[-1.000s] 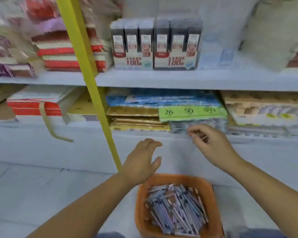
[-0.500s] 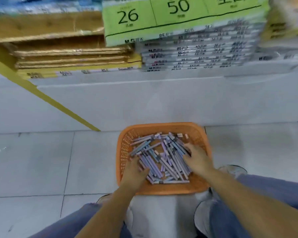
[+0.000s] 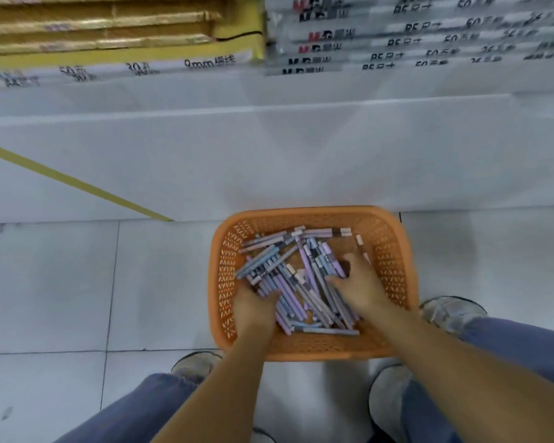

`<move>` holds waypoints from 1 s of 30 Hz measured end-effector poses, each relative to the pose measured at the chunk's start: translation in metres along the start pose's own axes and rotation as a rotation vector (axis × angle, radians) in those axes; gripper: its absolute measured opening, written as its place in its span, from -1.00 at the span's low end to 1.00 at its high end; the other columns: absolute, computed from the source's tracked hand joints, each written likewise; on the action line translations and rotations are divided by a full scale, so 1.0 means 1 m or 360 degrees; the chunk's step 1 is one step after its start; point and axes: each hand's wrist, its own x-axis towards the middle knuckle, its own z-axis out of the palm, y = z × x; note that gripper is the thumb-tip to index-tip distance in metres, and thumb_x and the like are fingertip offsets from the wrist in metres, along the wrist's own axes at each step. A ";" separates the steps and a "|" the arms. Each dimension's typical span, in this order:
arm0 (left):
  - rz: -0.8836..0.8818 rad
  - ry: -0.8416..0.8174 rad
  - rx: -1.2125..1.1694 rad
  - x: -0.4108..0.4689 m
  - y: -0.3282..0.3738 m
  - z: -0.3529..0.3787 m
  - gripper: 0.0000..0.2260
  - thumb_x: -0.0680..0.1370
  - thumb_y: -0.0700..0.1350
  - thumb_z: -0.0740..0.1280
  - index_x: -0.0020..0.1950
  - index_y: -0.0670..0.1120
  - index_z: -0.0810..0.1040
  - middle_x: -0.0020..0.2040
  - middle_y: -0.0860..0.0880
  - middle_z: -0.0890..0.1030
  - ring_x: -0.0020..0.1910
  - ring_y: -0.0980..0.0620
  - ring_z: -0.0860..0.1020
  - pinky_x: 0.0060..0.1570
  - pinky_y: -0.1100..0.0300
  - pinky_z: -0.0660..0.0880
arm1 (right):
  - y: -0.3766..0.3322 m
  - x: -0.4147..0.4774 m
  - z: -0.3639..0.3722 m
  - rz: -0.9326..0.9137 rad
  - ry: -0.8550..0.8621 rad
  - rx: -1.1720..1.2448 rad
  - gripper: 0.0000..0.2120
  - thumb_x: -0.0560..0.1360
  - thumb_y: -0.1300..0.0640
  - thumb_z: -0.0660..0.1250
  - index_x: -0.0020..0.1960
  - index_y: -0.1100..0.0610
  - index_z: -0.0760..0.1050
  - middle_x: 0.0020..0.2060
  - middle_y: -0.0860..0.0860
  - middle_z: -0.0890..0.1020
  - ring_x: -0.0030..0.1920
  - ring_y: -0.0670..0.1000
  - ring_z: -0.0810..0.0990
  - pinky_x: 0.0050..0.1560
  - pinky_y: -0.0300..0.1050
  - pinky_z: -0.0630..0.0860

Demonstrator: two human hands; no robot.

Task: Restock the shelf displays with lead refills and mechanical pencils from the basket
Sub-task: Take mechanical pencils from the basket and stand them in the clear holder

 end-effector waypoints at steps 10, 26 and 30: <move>-0.0310 -0.0121 -0.0184 0.004 -0.001 -0.013 -0.74 0.70 -0.04 0.10 0.23 -0.09 0.51 -0.04 -0.13 0.64 -0.10 -0.11 0.58 -0.13 0.07 0.49 | 0.003 -0.006 -0.024 0.0240 -0.0034 0.0414 -0.85 0.61 0.22 0.23 0.13 0.21 0.51 -0.03 0.11 0.62 -0.01 0.09 0.57 0.02 -0.06 0.47; 0.0810 -0.0506 -0.0263 -0.146 0.128 -0.082 -0.68 0.71 0.11 0.09 0.42 0.09 0.41 0.14 -0.02 0.65 -0.10 0.08 0.59 -0.17 0.37 0.48 | -0.142 -0.129 -0.111 -0.0593 -0.0099 0.1548 -0.84 0.59 0.25 0.25 0.06 0.08 0.58 -0.06 -0.05 0.73 -0.04 -0.12 0.69 -0.17 -0.26 0.59; 0.1154 -0.0581 -0.0372 -0.199 0.169 -0.119 -0.86 0.72 0.07 0.08 0.17 0.25 0.41 -0.07 0.22 0.62 -0.25 0.27 0.63 -0.30 0.46 0.49 | -0.191 -0.186 -0.155 -0.0960 0.0126 0.1276 -0.81 0.61 0.18 0.24 0.06 -0.06 0.57 -0.08 -0.23 0.70 -0.09 -0.24 0.66 -0.24 -0.40 0.52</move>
